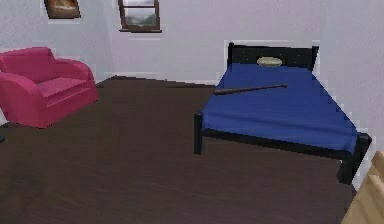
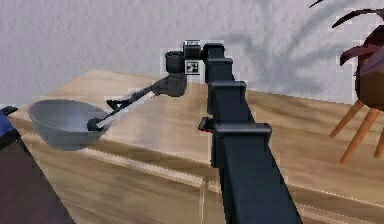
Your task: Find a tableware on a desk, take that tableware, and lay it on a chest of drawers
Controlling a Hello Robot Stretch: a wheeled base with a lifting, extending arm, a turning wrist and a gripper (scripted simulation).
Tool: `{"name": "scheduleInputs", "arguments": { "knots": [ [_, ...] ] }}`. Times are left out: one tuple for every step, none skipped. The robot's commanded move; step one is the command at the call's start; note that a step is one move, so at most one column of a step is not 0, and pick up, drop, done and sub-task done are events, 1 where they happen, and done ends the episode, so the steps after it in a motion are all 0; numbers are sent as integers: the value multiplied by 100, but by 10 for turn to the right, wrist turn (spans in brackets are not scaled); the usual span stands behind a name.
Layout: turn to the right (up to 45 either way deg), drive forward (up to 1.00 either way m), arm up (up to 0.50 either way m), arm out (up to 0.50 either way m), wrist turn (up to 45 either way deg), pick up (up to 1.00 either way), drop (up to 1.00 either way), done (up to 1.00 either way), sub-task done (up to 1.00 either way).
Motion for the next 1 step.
{"name": "scheduleInputs", "arguments": {
  "knots": [
    [0, 0, 0, 0, 450, 0, 0, 0, 0]
  ]
}}
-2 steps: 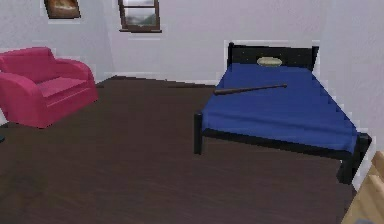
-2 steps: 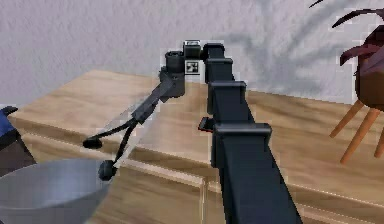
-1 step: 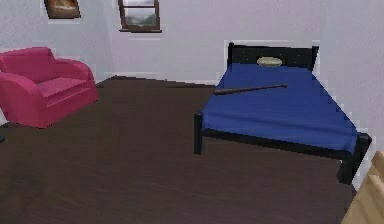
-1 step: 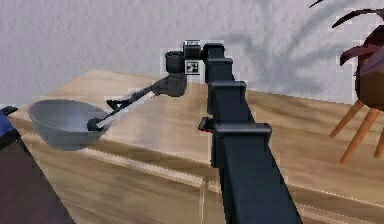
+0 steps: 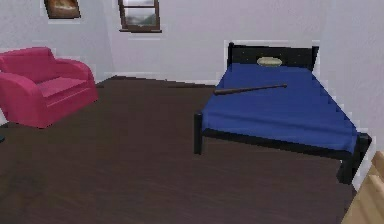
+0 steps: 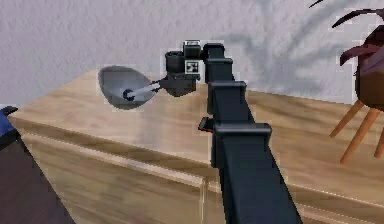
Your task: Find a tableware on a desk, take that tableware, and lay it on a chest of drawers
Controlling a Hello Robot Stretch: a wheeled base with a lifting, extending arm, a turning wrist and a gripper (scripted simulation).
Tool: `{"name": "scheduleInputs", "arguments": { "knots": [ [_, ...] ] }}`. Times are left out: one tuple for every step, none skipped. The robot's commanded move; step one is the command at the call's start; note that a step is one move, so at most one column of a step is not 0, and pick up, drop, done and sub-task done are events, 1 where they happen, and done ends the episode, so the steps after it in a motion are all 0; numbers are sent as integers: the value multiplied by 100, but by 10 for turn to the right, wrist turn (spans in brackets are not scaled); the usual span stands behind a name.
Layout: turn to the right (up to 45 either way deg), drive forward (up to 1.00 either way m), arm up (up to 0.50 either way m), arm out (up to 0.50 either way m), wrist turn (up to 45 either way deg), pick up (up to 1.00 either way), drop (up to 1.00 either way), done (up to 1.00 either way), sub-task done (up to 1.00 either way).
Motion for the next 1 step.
{"name": "scheduleInputs", "arguments": {
  "knots": [
    [0, 0, 0, 0, 450, 0, 0, 0, 0]
  ]
}}
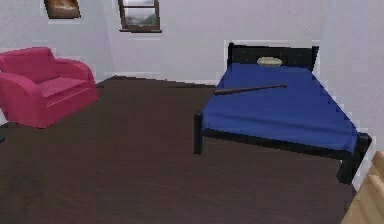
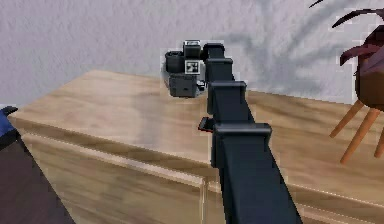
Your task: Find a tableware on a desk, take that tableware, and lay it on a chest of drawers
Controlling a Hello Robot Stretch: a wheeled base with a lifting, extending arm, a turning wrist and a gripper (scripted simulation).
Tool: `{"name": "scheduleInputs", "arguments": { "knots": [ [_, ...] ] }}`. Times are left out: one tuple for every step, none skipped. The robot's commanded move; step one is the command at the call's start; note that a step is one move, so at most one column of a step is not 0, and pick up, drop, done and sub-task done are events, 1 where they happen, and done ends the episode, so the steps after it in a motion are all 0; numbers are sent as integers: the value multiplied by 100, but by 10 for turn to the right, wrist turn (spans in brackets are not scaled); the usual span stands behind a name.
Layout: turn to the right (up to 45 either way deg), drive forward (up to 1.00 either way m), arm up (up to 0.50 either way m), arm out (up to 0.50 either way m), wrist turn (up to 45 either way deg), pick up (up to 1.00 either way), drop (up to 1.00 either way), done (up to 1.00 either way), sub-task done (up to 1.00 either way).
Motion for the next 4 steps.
{"name": "scheduleInputs", "arguments": {
  "knots": [
    [0, 0, 0, 0, 90, 0, 0, 0, 0],
    [0, 0, -12, 0, 0, 0, 0, 0, 0],
    [0, 0, 0, 0, 0, 0, 100, 0, 0],
    [0, 0, 0, -10, 0, 0, 0, 0, 0]
  ]
}}
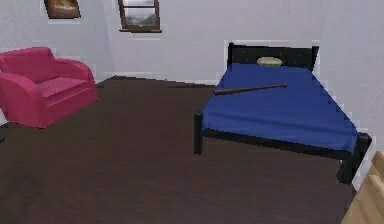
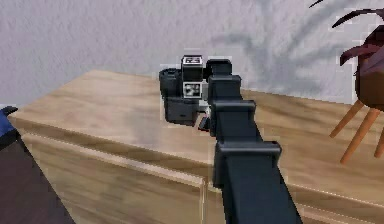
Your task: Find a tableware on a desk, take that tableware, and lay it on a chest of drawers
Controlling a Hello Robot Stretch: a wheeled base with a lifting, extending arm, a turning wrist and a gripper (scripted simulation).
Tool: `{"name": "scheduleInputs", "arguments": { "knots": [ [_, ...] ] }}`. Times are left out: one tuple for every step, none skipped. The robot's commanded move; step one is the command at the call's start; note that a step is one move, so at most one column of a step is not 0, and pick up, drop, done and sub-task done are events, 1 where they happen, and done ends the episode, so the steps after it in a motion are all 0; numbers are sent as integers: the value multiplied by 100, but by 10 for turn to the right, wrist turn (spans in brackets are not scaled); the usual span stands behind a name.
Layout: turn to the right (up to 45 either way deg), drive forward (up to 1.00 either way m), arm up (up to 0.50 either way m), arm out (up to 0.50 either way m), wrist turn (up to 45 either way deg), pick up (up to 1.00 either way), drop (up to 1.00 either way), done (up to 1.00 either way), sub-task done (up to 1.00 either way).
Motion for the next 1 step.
{"name": "scheduleInputs", "arguments": {
  "knots": [
    [0, 0, 0, 0, 0, 0, 0, 100, 0]
  ]
}}
